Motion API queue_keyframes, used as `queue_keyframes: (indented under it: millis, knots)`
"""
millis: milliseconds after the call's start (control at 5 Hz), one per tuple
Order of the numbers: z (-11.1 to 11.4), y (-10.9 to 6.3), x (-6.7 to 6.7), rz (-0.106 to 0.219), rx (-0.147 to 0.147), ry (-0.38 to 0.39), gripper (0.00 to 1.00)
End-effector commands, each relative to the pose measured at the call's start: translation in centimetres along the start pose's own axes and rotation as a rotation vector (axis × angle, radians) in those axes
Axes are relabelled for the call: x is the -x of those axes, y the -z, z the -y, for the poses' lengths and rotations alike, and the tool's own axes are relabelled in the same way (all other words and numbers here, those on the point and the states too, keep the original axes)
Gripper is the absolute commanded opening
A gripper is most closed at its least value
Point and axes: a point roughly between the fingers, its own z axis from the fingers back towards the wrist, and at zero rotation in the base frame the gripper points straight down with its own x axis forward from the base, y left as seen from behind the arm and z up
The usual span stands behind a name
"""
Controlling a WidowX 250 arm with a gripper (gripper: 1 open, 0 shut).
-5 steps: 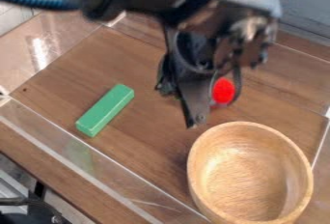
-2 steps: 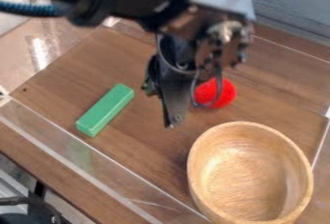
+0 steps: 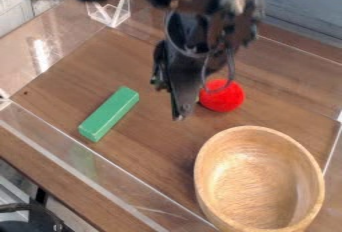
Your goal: Remove the green block from the brown bowl and put it on the table
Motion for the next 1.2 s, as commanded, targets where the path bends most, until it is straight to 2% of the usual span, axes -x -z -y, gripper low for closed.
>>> queue_keyframes:
  millis: [0, 200, 400, 800, 1000]
  knots:
    - [-1.0, -0.4, -0.5, 0.026, 0.021, -0.017, 1.0]
    - [-0.5, -0.4, -0.5, 0.03, 0.053, -0.047, 1.0]
    - [0.0, -0.4, -0.5, 0.037, 0.069, -0.097, 1.0]
    - [0.0, -1.0, -0.8, 0.1, 0.084, -0.092, 1.0]
    - [0.0, -1.3, -0.9, 0.125, 0.082, -0.087, 1.0]
